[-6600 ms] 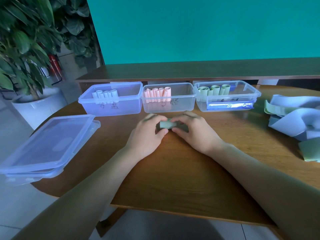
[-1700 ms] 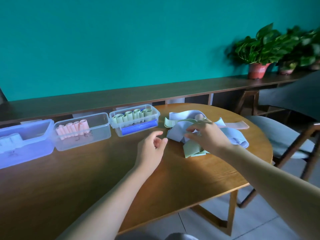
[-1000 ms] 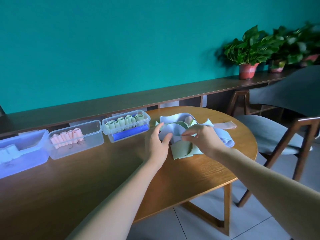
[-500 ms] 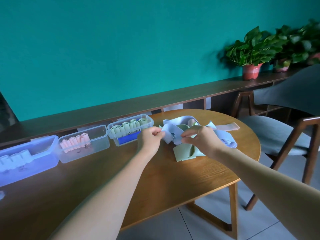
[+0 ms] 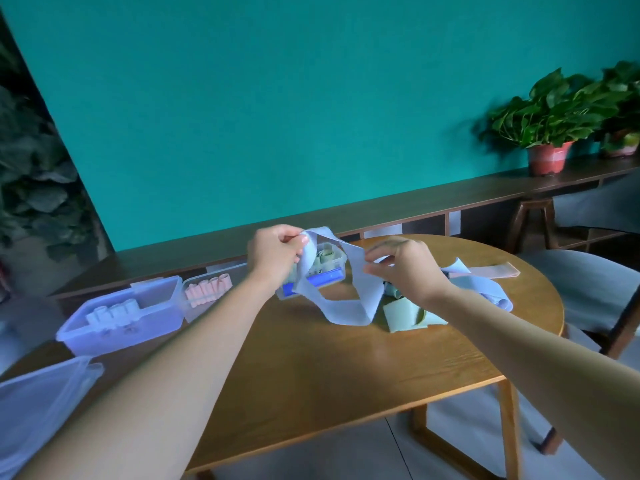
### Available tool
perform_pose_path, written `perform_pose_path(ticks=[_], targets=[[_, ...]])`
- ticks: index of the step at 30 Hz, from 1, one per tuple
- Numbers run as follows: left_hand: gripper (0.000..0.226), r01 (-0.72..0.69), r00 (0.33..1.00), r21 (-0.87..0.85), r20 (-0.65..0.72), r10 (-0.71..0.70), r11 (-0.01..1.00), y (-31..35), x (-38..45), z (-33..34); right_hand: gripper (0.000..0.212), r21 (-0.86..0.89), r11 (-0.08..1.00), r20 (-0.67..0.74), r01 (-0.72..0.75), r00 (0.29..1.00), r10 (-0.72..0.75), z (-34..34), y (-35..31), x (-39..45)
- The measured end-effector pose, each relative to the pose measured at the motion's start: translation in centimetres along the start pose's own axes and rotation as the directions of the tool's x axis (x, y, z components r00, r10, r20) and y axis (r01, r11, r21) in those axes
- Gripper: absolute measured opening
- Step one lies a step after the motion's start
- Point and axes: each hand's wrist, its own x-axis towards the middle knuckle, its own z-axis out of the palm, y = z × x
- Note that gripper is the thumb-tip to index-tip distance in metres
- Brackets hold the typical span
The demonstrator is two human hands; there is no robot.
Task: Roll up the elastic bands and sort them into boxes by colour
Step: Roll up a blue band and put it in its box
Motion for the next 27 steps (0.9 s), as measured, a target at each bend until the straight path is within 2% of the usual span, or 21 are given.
perform_pose_path(ticks=[4,9,13,17,20,23,25,27], targets=[[0.008,-0.025,1.0,0.053,-0.008,0.026,0.998,1.2,-0.8,-3.5,0.007,0.005,0.998,-0.01,0.055,0.998,-0.055,0.2,-2.3,0.3],[0.005,-0.052,0.996,0.15,-0.065,0.063,0.987,2.4,-2.0,-7.8,0.003,0.129,0.986,-0.018,0.101,0.995,-0.1,1.2,-5.5,-0.1],[0.006,-0.084,0.99,0.191,-0.097,0.104,0.978,3.7,-3.3,-11.3,0.021,0.17,0.977,-0.026,0.129,0.992,-0.126,1.6,-9.2,-0.5],[0.01,-0.126,0.984,0.269,-0.087,0.154,0.955,5.2,-5.1,-14.6,0.039,0.301,0.944,-0.065,0.135,0.991,-0.121,1.9,-13.8,-0.9],[0.012,-0.163,0.977,0.312,-0.082,0.198,0.936,6.0,-6.5,-16.6,0.04,0.383,0.921,-0.004,0.073,0.997,-0.078,2.4,-16.9,-0.9],[0.012,-0.19,0.97,0.322,-0.083,0.227,0.927,6.9,-7.9,-18.2,0.042,0.446,0.894,0.141,-0.034,0.989,-0.033,3.4,-19.2,-0.7],[0.013,-0.196,0.967,0.33,-0.092,0.239,0.923,7.4,-8.7,-19.1,0.043,0.505,0.854,0.245,-0.12,0.97,-0.009,3.9,-20.5,-0.8],[0.014,-0.193,0.967,0.322,-0.098,0.236,0.927,7.6,-9.3,-19.9,0.043,0.576,0.8,0.292,-0.165,0.956,-0.013,4.0,-21.8,-1.1]])
